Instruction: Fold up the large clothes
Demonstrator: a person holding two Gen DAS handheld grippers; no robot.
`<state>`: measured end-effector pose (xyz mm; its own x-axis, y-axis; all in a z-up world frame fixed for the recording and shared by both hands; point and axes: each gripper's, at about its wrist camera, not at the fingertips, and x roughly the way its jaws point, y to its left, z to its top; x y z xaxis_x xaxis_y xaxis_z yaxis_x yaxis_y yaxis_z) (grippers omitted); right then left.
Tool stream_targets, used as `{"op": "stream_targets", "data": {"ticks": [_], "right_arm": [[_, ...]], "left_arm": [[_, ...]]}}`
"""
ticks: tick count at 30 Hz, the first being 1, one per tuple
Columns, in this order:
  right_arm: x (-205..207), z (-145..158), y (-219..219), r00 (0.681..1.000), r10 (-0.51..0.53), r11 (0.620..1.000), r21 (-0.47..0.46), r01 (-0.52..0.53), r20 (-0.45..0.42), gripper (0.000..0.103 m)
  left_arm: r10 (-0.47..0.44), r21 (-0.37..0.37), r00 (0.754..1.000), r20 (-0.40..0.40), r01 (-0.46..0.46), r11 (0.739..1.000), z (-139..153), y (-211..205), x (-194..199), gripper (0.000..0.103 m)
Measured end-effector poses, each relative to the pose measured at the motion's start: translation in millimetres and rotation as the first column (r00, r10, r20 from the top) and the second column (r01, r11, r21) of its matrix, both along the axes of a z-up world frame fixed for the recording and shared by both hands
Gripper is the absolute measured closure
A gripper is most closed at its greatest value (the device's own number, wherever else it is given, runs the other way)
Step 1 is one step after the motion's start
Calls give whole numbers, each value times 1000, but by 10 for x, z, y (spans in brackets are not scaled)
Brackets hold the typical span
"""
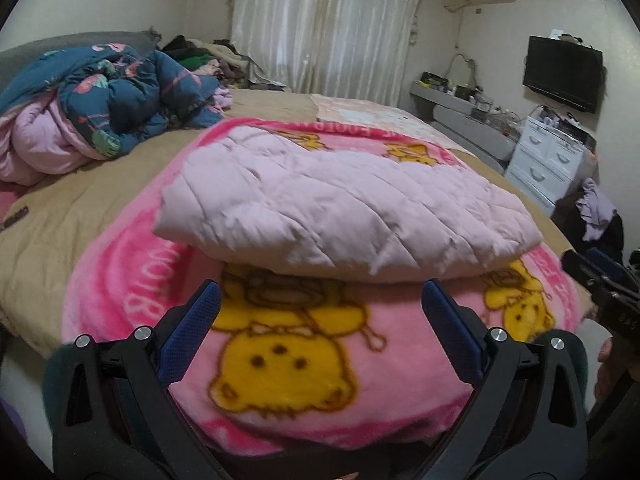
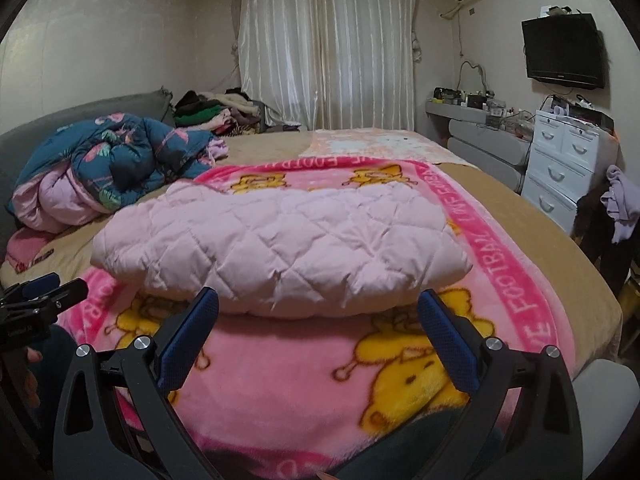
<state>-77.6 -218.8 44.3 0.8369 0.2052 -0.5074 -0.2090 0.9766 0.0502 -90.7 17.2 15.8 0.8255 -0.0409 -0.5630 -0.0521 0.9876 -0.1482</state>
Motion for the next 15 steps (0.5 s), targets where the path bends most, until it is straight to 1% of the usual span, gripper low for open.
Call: {"op": "stream_targets", "data": {"ticks": [4, 10, 12, 15], "right_arm": [[-81, -119, 81, 999, 30, 999, -22, -31, -31, 4], [-90, -244, 154, 993, 73, 997, -6, -74, -89, 4], [-83, -258, 168, 992, 81, 997, 2, -81, -94, 4], [-87, -246, 182, 992, 90, 996, 3, -90, -86, 4]], "left_arm": [[-23, -11, 1000, -6, 22, 1000, -64, -114, -23, 9], [-38, -5, 999, -30, 38, 999, -106, -200, 7, 9], [-37, 2, 999, -35, 37, 999, -124, -212, 13, 9], [-29, 33, 998, -48, 30, 999, -145, -238, 32, 9]]}}
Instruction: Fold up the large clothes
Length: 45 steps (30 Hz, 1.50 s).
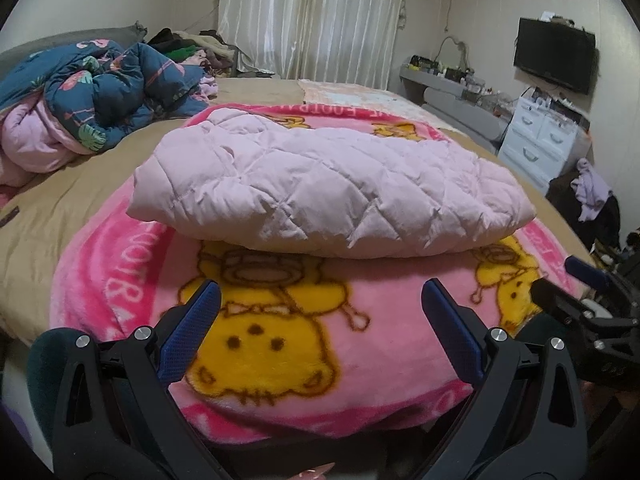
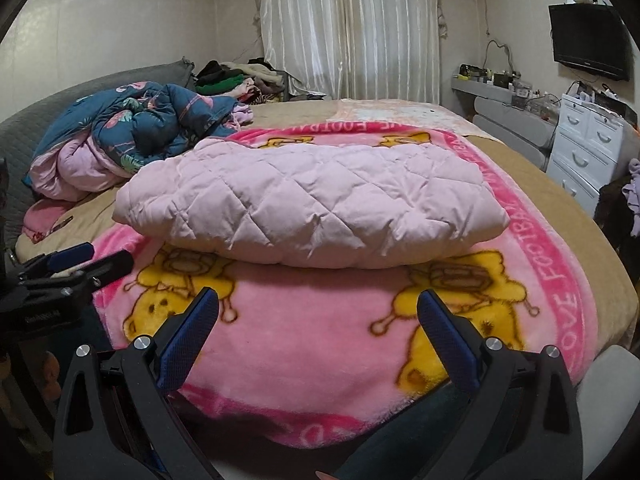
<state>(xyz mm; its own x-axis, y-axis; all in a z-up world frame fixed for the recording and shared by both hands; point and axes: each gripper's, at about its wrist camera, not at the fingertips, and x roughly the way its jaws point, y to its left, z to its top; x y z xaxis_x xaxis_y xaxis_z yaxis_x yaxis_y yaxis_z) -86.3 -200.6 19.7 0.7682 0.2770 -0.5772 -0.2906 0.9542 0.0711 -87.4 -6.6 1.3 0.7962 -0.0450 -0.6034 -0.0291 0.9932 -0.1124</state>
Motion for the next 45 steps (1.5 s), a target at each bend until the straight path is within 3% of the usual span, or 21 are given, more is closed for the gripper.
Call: {"op": "stream_targets", "data": {"ticks": [45], "right_arm": [[44, 8, -9, 1000, 6, 1000, -2, -6, 7, 4]], "left_arm": [[13, -1, 1000, 18, -13, 1000, 55, 55, 9, 9]]}}
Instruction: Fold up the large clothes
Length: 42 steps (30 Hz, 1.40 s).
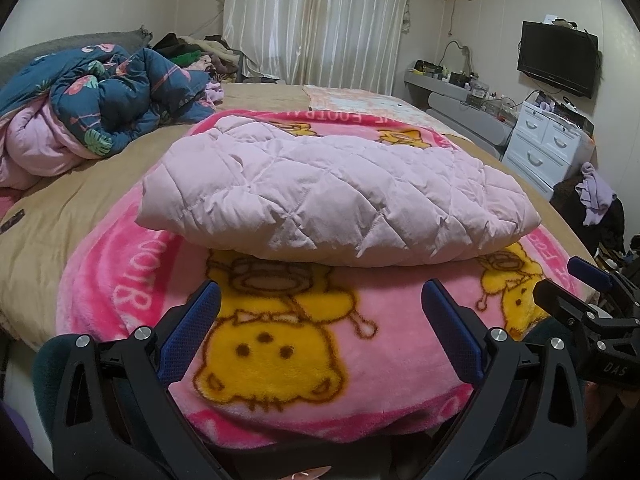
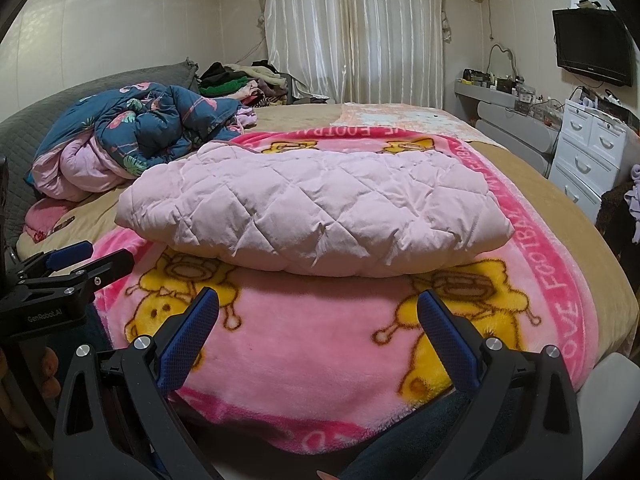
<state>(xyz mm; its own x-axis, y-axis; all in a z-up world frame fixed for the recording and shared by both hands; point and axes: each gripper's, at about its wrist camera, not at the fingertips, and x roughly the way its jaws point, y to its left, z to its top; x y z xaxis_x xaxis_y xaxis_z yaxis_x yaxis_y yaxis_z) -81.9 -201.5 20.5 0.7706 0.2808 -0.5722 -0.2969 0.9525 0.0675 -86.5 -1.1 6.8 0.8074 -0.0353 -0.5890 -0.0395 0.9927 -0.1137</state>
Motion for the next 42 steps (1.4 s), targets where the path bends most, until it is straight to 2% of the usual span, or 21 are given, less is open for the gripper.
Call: {"op": "stream_targets", "data": {"ticks": [27, 42], "right_arm": [[1, 22, 33, 1000, 7, 1000, -1, -7, 1, 4], [9, 29, 29, 1000, 2, 1000, -2, -2, -4, 4]], "left_arm": [[10, 13, 1000, 9, -10, 1000, 32, 18, -5, 9], [-14, 13, 999, 47, 13, 1000, 38, 5, -42, 9]]}}
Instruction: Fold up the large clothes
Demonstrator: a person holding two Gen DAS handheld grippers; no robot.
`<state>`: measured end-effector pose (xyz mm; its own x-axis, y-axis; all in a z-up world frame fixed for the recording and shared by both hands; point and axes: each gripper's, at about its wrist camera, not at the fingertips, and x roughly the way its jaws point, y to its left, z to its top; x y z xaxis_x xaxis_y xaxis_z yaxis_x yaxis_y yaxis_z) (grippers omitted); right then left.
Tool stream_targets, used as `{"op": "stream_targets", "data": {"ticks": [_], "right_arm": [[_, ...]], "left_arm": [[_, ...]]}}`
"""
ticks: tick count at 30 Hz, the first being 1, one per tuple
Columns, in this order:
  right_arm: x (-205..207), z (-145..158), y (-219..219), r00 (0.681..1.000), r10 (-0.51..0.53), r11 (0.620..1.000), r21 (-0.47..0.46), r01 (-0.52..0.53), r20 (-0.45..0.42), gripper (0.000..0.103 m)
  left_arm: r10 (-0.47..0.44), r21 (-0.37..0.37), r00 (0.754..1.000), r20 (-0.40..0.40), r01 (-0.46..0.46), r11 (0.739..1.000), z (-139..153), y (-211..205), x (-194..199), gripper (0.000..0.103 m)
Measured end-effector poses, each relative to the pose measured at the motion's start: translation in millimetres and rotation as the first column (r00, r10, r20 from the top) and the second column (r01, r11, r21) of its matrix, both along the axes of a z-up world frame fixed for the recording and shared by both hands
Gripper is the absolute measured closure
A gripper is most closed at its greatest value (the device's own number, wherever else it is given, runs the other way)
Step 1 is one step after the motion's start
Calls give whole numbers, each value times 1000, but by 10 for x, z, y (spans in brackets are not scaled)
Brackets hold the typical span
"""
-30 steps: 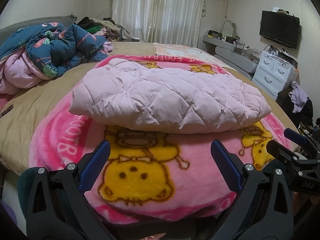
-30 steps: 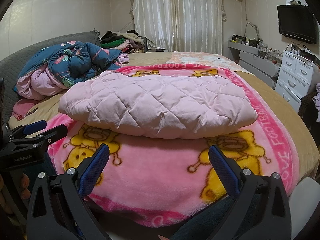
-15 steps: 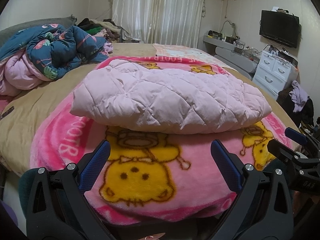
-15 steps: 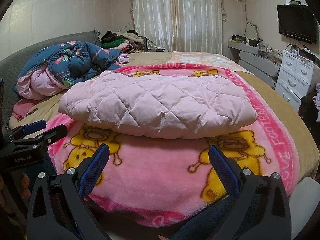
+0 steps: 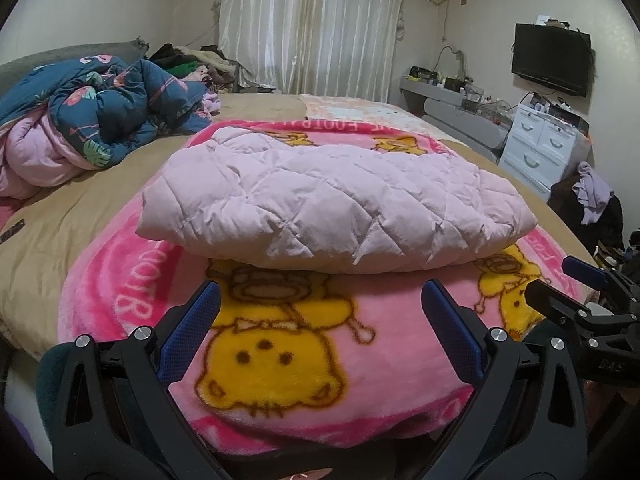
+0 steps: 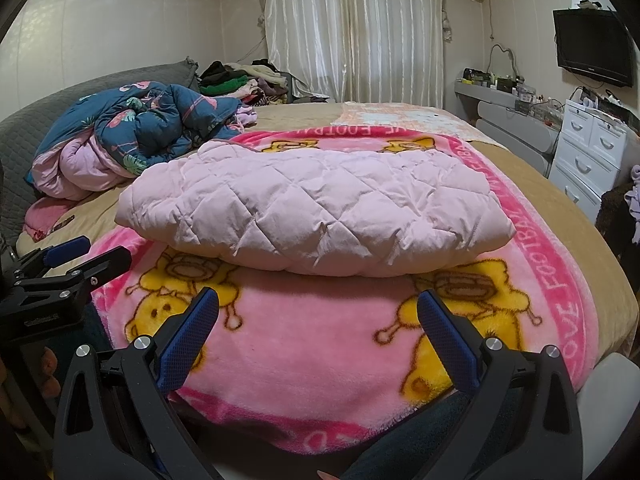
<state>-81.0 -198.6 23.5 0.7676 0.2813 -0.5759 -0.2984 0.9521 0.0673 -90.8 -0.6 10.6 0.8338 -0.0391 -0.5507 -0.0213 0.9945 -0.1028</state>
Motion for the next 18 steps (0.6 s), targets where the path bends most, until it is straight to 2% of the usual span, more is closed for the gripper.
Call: {"op": "stream_targets", "data": {"ticks": [9, 12, 14, 16, 17, 18], "right_arm": [[14, 32, -211, 998, -56, 998, 16, 56, 12, 4], [70, 23, -497, 991, -133, 991, 32, 132, 11, 4], [146, -13, -851, 973, -229, 973, 44, 229, -1, 4], [258, -134, -1522, 909, -416, 908, 42, 416, -17, 4], [310, -240, -1907, 858, -514, 857, 22, 514, -28, 4], [339, -337, -2207, 807, -590, 808, -2, 590, -34, 4]], "left_arm": [[26, -47, 998, -53, -29, 998, -52, 177, 61, 9], [108, -39, 992, -67, -111, 993, -59, 432, 184, 9], [183, -31, 978, -96, -187, 982, -83, 753, 335, 9], [274, -36, 954, -126, -280, 959, -89, 1234, 509, 9], [344, -16, 929, -138, -350, 937, -84, 1559, 601, 9], [432, 21, 891, -138, -434, 901, -67, 1916, 680, 9]]}}
